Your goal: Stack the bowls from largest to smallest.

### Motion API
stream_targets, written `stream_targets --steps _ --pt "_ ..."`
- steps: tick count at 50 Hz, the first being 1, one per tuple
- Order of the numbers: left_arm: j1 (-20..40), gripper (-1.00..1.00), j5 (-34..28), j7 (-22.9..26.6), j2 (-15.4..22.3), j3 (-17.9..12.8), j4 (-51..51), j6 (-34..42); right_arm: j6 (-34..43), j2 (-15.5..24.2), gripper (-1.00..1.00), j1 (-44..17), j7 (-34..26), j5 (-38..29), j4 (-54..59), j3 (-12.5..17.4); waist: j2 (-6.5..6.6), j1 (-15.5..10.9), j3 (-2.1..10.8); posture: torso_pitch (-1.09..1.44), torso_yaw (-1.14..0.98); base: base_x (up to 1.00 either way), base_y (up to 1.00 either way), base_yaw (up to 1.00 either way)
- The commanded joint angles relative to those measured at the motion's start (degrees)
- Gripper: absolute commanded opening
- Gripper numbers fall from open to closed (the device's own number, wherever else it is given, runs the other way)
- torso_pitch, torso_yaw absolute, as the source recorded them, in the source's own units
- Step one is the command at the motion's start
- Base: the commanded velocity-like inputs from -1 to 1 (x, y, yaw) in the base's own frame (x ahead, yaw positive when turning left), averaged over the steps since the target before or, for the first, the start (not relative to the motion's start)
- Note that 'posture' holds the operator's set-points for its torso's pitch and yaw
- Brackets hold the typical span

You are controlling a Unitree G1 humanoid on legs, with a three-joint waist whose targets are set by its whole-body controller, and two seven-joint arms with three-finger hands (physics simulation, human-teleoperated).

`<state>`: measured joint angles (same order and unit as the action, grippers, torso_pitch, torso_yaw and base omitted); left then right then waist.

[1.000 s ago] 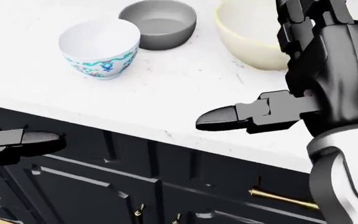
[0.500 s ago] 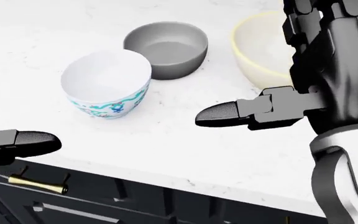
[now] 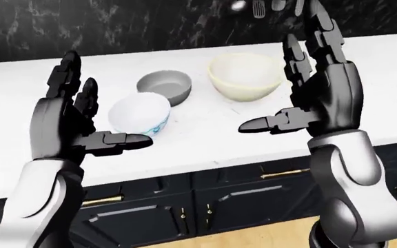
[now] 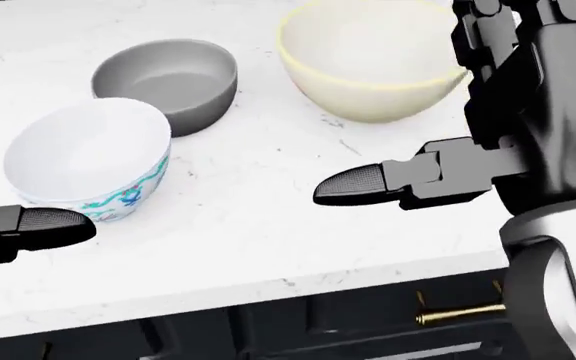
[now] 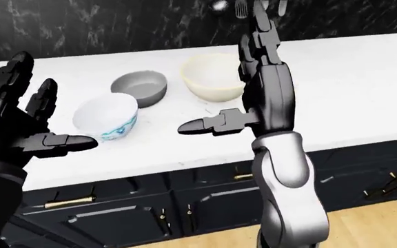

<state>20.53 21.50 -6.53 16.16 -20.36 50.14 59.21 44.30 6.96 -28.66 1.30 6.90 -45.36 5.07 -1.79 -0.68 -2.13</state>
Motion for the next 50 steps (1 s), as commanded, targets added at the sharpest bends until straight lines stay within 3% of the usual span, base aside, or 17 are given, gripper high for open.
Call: stream_targets --steps 1,7,9,11,12,13,15,19,25,26,33,34,40,42,43,46,50 --pt "1.3 1.0 0.36 -0.32 1.2 -1.8 1.89 0.64 -0.03 -0.11 1.0 -1.84 -0.26 0.37 -1.23 -0.74 0.32 -0.4 0.41 0.0 0.0 0.0 0.0 0.0" --pt "2.79 1.0 2.33 -0.89 2.15 -3.28 4.1 3.7 0.41 -0.12 1.0 -2.27 -0.37 -0.17 -1.76 -1.11 2.87 0.66 0.32 0.0 0.0 0.1 0.0 0.0" --pt "3.56 1.0 3.59 -1.35 2.62 -4.29 4.97 5.12 0.43 -0.11 1.0 -2.54 -0.4 -0.46 -1.64 -1.09 4.7 0.92 -0.18 0.0 0.0 0.12 0.0 0.0" --pt "3.79 1.0 4.35 -1.84 2.94 -4.61 5.41 5.63 0.77 -0.1 1.0 -2.76 -0.46 -0.61 -1.98 -1.16 8.15 1.06 0.56 0.0 0.0 0.12 0.0 0.0" --pt "3.78 1.0 4.56 -1.99 3.02 -4.67 5.49 5.69 0.47 -0.11 1.0 -2.65 -0.52 -0.7 -1.77 -1.18 5.94 0.51 0.1 0.0 0.0 0.12 0.0 0.0" --pt "3.68 1.0 4.78 -2.11 3.12 -4.77 5.59 5.68 0.59 -0.18 1.0 -2.63 -0.53 -0.73 -1.95 -1.26 6.98 1.09 0.05 0.0 0.0 0.19 0.0 0.0" --pt "3.54 1.0 5.02 -2.27 3.27 -4.81 5.56 5.55 0.46 -0.26 1.0 -2.52 -0.61 -0.79 -1.98 -1.33 6.34 0.7 -0.02 0.0 0.0 0.21 0.0 0.0" --pt "2.96 1.0 5.41 -2.61 3.62 -4.68 5.02 4.48 -1.11 -0.74 1.0 -1.74 -0.97 -0.78 -1.29 -1.26 4.6 0.93 -1.35 0.0 0.0 0.28 0.0 0.0" --pt "2.61 1.0 5.88 -2.93 3.96 -4.77 4.72 3.77 -0.92 -1.08 1.0 -1.77 -1.19 -0.05 -1.6 -1.28 0.57 -0.55 0.01 0.0 0.0 0.0 0.0 0.0" --pt "2.68 1.0 6.13 -3.0 4.01 -5.05 4.8 3.92 -0.72 -1.06 1.0 -1.81 -1.12 0.09 -1.7 -1.26 1.4 -0.17 -0.56 0.0 0.0 0.0 0.0 0.0" --pt "3.34 1.0 8.02 -3.77 4.96 -6.41 4.98 4.69 -1.09 -0.76 1.0 -2.07 -0.82 0.58 -2.03 -1.05 2.67 0.45 0.57 0.0 0.0 0.0 0.0 0.0" --pt "3.51 1.0 8.38 -4.02 5.08 -6.58 5.11 4.98 -0.8 -0.8 1.0 -2.08 -0.66 0.63 -2.34 -1.19 2.81 -0.05 1.71 0.0 0.0 0.0 0.0 0.38" --pt "3.61 1.0 9.81 -5.18 5.89 -6.56 4.65 4.64 -0.86 -0.27 1.0 -2.72 -0.27 0.47 -1.85 -1.07 3.29 0.59 0.96 0.0 0.0 0.0 0.0 0.75" --pt "3.38 1.0 9.98 -5.42 6.07 -6.29 4.44 4.19 -0.63 -0.19 1.0 -2.89 -0.26 0.23 -1.83 -1.18 4.52 1.12 0.63 0.0 0.0 0.0 0.04 0.0" --pt "3.21 1.0 9.94 -5.43 6.09 -6.19 4.32 3.89 -0.64 -0.25 1.0 -2.93 -0.29 0.26 -1.79 -1.14 6.02 1.41 1.92 0.0 0.0 0.12 0.0 0.0" --pt "2.83 1.0 10.07 -5.31 6.27 -6.46 4.16 3.41 -0.88 -0.39 1.0 -2.77 -0.44 0.63 -2.11 -0.87 5.69 1.01 -1.33 0.0 0.0 0.38 0.0 0.0" --pt "2.36 1.0 9.89 -5.2 6.28 -6.38 3.86 2.68 -1.85 -0.33 1.0 -2.63 -0.52 0.63 -1.68 -1.08 4.2 0.67 -1.14 0.0 0.0 0.44 0.0 0.0"
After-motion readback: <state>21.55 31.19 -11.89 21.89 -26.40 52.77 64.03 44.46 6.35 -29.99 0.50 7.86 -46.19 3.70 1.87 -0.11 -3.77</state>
